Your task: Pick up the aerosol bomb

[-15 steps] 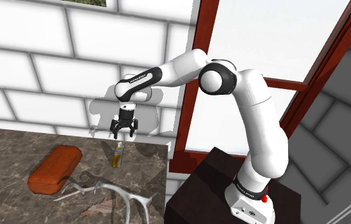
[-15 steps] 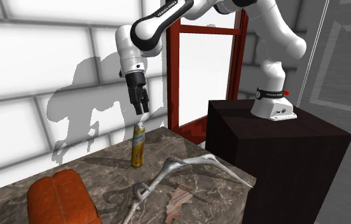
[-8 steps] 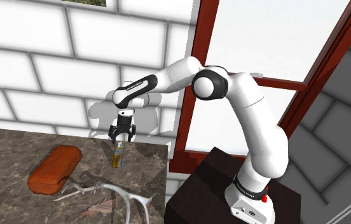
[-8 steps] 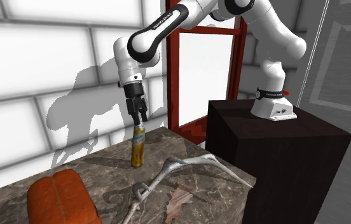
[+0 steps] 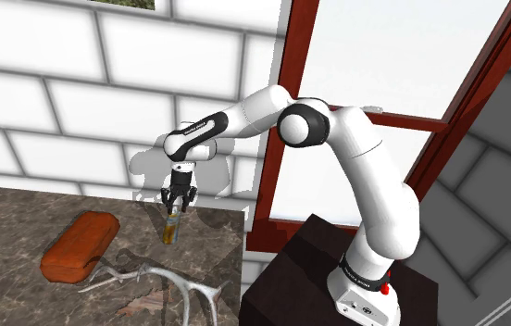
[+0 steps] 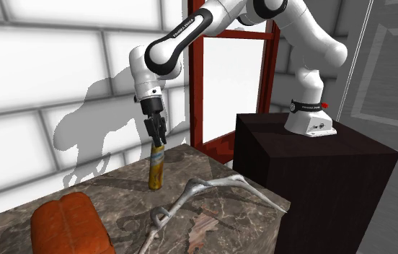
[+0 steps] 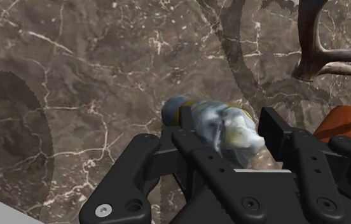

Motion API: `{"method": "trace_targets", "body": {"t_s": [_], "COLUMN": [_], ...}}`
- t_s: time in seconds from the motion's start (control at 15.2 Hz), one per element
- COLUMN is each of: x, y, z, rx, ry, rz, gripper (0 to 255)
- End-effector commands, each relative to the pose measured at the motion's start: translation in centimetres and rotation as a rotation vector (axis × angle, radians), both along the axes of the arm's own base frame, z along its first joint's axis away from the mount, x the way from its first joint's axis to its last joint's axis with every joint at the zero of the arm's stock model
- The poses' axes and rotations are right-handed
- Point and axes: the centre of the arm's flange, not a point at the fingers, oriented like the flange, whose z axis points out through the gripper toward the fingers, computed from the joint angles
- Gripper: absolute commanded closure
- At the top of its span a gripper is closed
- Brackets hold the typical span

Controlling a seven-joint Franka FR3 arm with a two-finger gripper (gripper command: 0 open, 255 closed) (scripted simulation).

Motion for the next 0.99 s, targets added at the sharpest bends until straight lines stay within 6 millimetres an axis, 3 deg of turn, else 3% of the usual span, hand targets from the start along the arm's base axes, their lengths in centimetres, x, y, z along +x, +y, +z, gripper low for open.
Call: {"method": "trace_targets", "body": {"t_s": [0.0, 0.26, 0.92], "x": [0.0, -0.1, -0.1], "y": [0.0, 0.0, 0.0], "z": [-0.1, -0.1, 5.2], "rx": [0.000, 0.000, 0.000], "ry": [0.002, 0.002, 0.002], "rz": [0.000, 0.000, 0.000], "gripper": [255, 255, 255]}}
